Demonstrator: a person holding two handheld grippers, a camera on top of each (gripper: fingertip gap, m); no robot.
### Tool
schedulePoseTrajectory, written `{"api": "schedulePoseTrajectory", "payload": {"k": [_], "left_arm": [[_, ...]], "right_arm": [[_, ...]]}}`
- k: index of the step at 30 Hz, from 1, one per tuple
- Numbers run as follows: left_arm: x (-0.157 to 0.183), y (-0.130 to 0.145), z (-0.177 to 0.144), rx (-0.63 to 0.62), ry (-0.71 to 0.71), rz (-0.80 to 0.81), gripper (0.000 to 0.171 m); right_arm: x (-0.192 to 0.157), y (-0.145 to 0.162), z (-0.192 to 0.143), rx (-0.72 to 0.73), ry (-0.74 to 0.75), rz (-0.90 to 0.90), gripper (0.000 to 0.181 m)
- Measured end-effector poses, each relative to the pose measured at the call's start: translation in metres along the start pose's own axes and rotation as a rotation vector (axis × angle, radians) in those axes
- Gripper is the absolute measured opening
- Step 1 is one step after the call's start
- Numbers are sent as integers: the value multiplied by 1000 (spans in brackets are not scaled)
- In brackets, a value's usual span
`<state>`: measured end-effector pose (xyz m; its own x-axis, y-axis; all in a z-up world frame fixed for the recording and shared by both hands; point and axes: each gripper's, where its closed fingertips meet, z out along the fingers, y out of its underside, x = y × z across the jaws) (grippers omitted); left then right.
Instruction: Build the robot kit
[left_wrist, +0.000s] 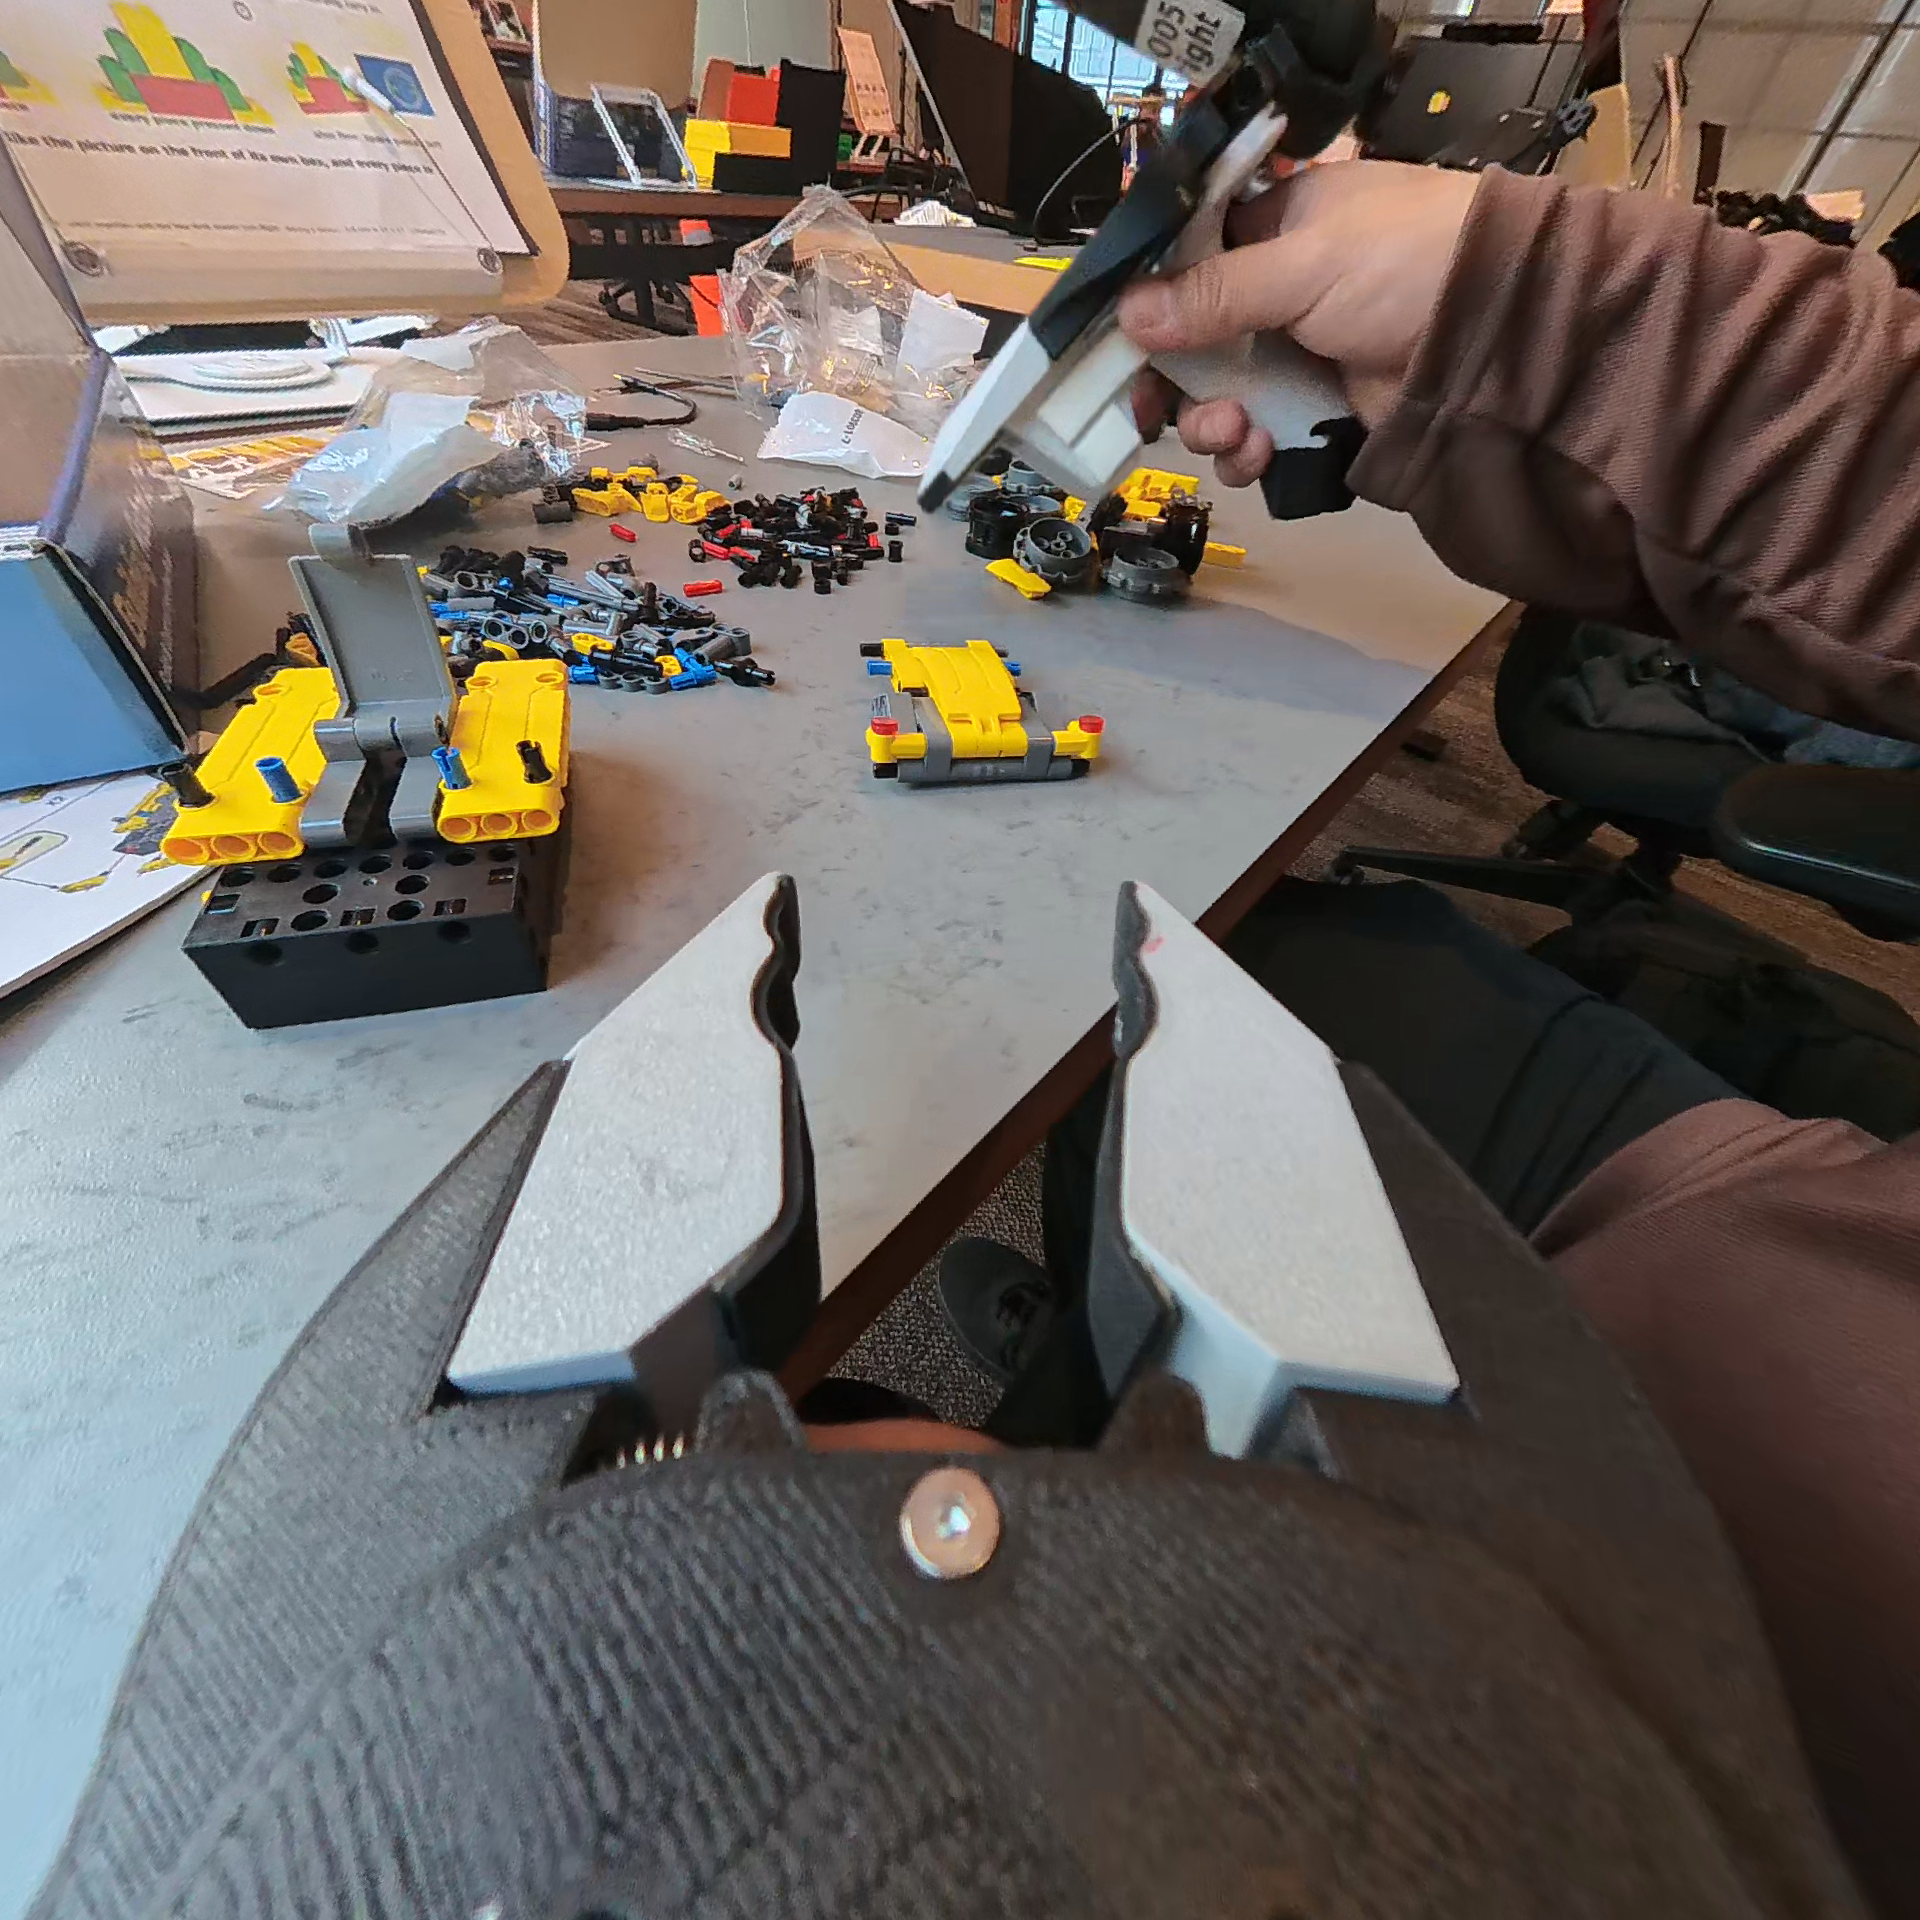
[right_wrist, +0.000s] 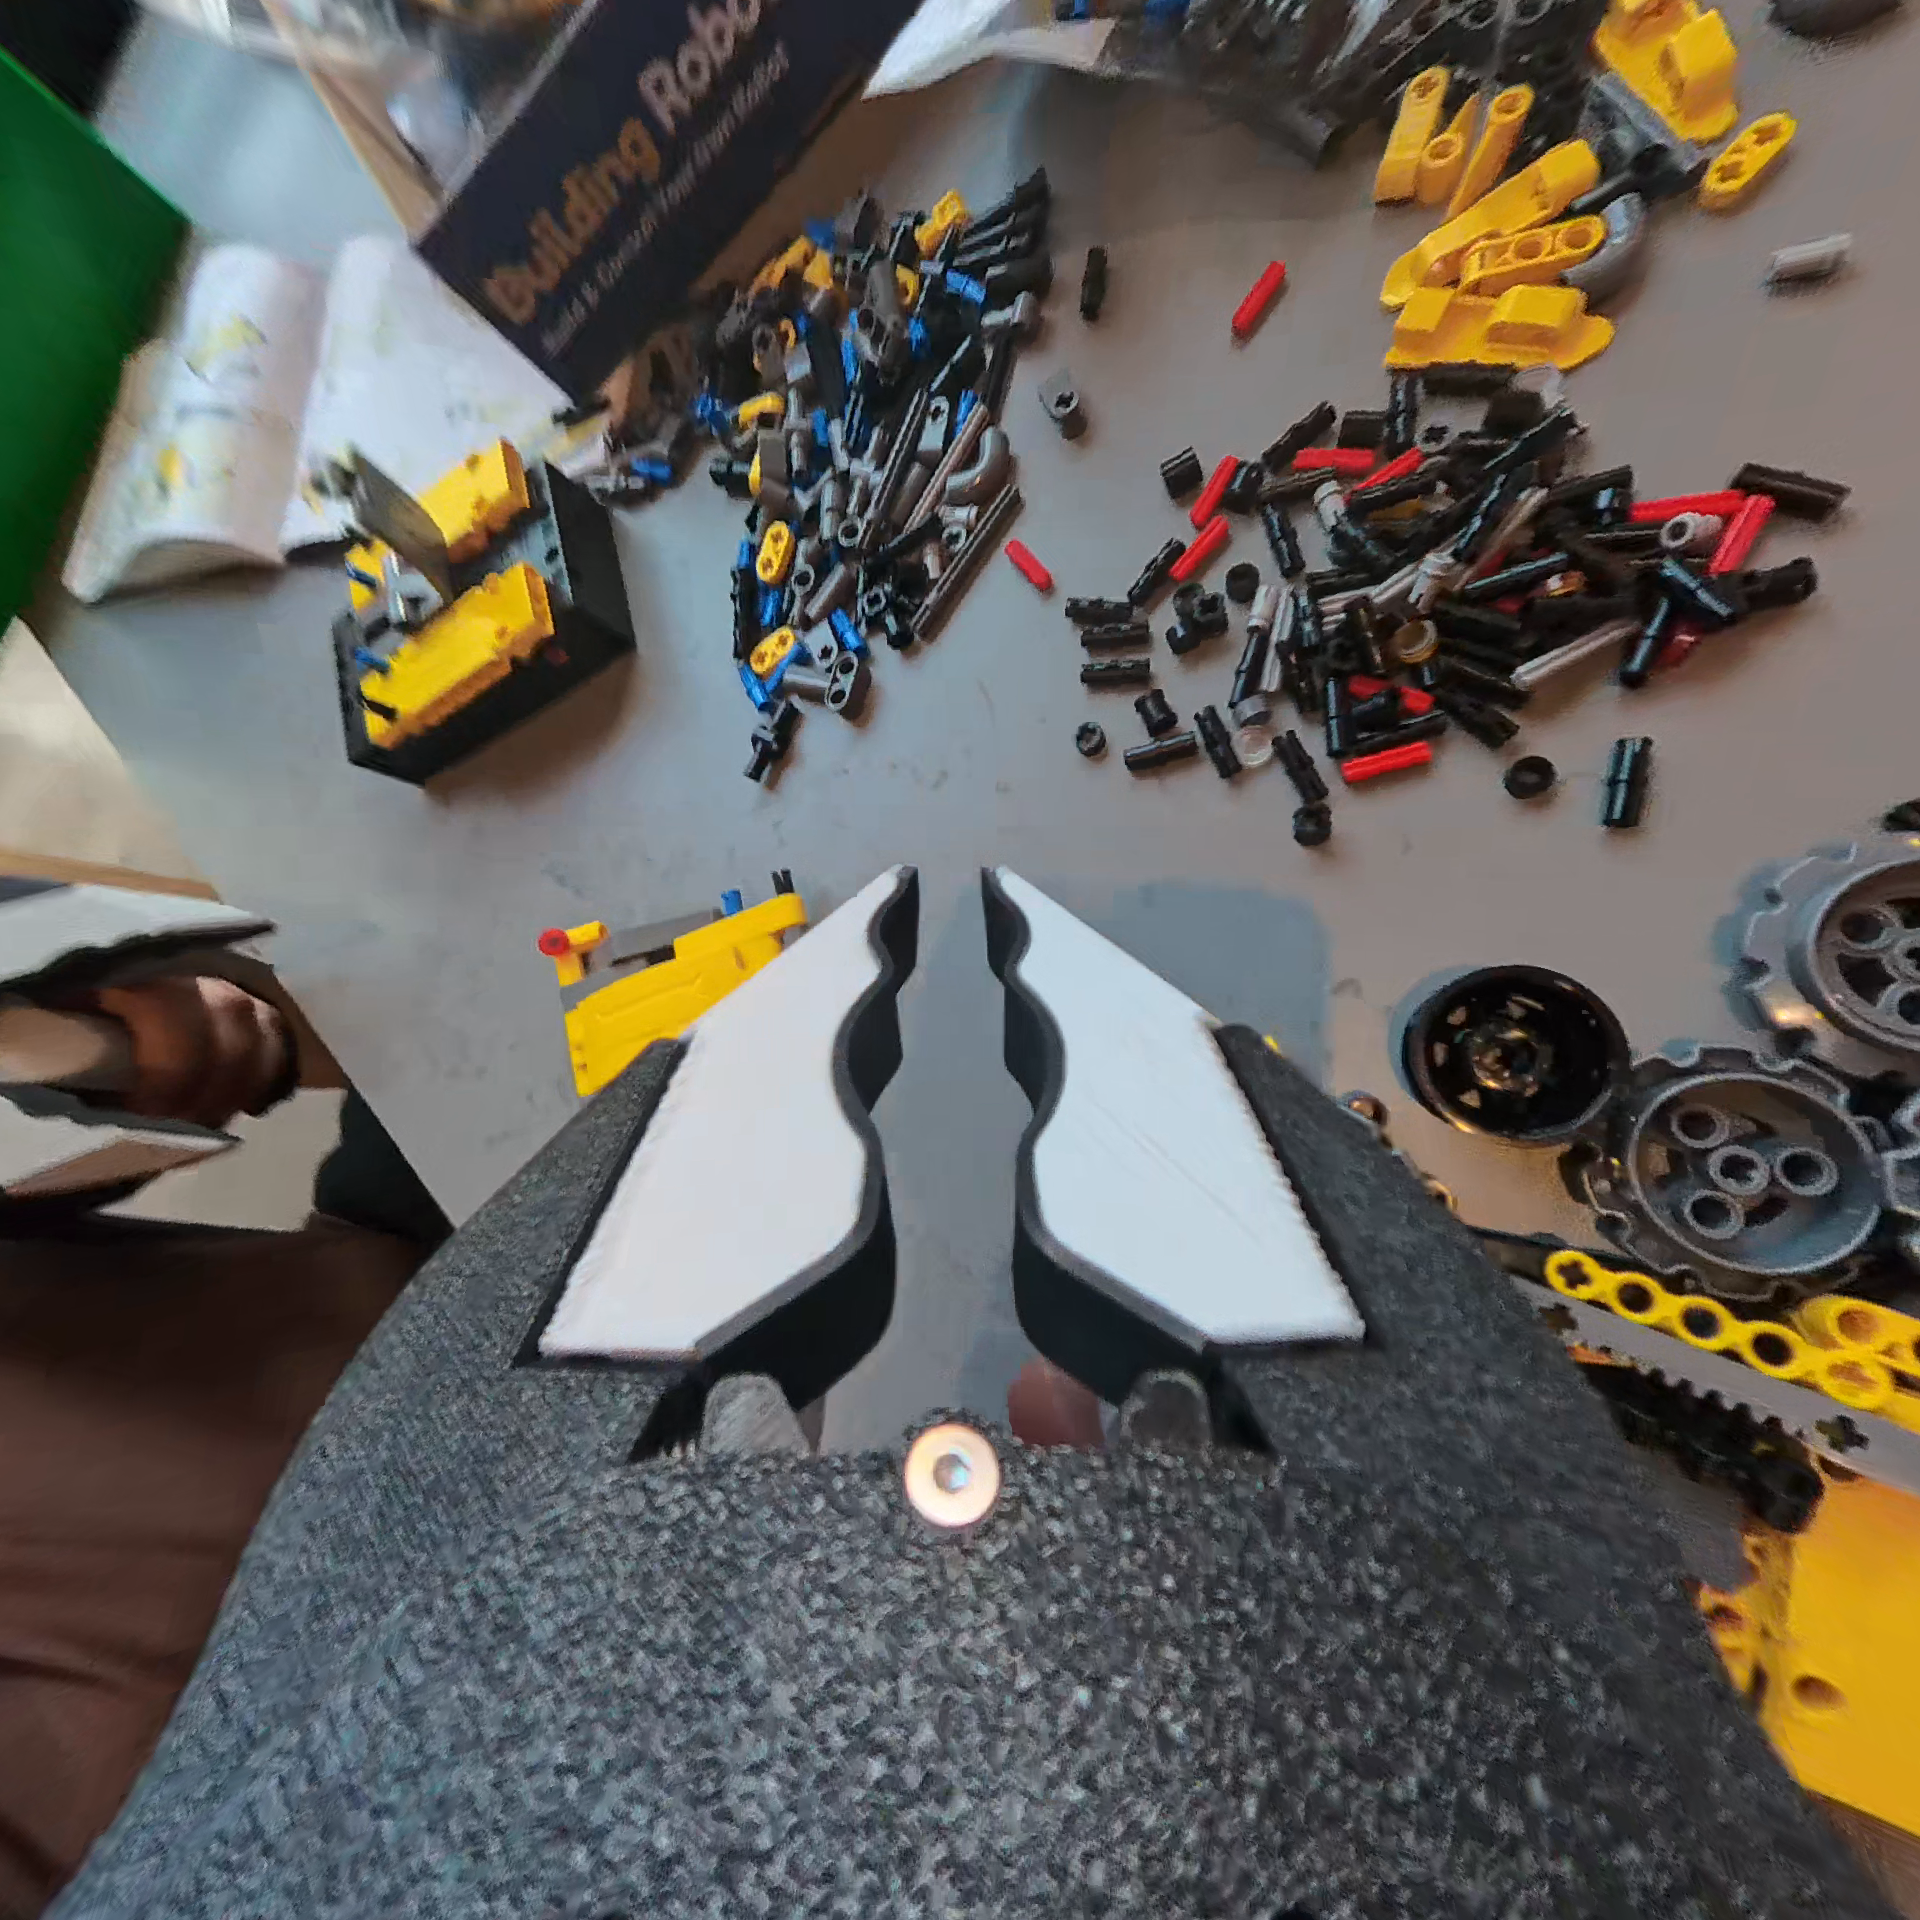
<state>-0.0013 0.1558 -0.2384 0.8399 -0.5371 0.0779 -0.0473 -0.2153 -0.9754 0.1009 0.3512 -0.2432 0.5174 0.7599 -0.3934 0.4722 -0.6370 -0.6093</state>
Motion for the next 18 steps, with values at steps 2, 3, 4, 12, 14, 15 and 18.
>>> {"api": "schedulePoseTrajectory", "payload": {"k": [2, 3, 4, 12, 14, 15, 18], "left_arm": [[0, 0, 0, 1, 0, -2, 58], [0, 0, 0, 1, 1, -4, 58], [0, 0, 0, 1, 2, -6, 58], [2, 1, 2, -7, 12, 3, 58], [2, 2, 2, -8, 10, 3, 58], [1, 1, 2, -8, 8, 3, 58], [-1, 2, 1, -9, 0, 6, 58]], "right_arm": [[-1, -12, -4, 64, -56, 65, 15], [-5, -19, -6, 94, -101, 89, 15], [-9, -27, -7, 124, -139, 100, 15], [-1, -53, 47, -93, 121, -514, 12], [5, -53, 64, -180, 163, -640, 12], [7, -53, 70, -215, 168, -674, 12], [18, -51, 83, -293, 186, -703, 10]]}}
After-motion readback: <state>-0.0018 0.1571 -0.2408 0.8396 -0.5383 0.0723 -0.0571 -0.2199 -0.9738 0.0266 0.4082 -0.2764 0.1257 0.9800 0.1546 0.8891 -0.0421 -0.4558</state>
